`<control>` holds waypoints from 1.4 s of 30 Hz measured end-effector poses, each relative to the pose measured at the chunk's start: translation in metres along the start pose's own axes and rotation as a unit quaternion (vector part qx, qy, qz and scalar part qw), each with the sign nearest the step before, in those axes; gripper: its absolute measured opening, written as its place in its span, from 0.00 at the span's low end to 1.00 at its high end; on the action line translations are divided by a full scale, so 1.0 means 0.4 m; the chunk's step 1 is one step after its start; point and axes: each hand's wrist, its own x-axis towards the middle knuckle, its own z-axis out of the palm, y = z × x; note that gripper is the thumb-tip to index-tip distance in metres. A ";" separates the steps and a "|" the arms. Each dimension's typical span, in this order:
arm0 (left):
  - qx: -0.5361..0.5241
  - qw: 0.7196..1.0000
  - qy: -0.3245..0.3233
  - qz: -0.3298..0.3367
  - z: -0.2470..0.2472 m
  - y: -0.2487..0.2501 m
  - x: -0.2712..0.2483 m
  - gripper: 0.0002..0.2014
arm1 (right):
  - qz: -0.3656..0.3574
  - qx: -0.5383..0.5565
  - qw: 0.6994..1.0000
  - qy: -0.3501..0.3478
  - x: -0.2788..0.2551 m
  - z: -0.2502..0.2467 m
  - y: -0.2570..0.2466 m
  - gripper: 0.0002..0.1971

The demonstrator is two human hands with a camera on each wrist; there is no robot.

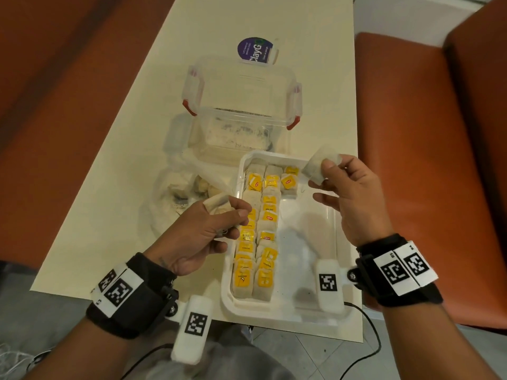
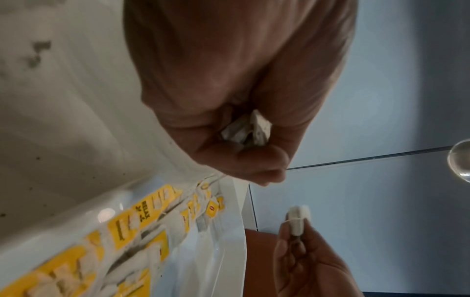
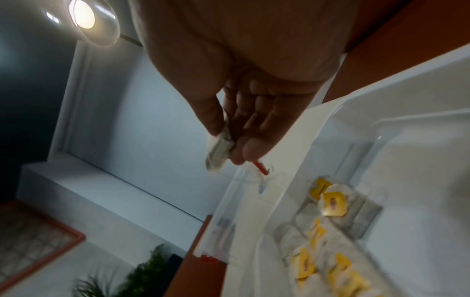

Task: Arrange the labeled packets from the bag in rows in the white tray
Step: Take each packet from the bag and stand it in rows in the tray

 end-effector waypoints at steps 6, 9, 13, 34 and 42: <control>-0.011 1.000 0.003 0.007 -0.008 -0.001 -0.016 0.11 | 0.087 -0.180 0.979 -0.051 0.069 -0.011 0.106 0.02; -0.014 1.000 0.004 0.004 -0.011 -0.004 -0.022 0.09 | 0.098 -0.225 0.968 -0.050 0.104 -0.007 0.148 0.03; -0.018 1.000 0.005 0.001 -0.012 -0.006 -0.027 0.09 | 0.084 -0.278 0.956 -0.038 0.144 -0.002 0.184 0.02; -0.028 0.999 0.013 -0.005 -0.008 -0.003 -0.022 0.06 | 0.094 -0.291 0.952 0.021 0.126 -0.013 0.219 0.23; -0.030 1.000 0.010 -0.004 -0.007 -0.003 -0.023 0.06 | 0.079 -0.351 0.933 -0.012 0.142 -0.004 0.216 0.07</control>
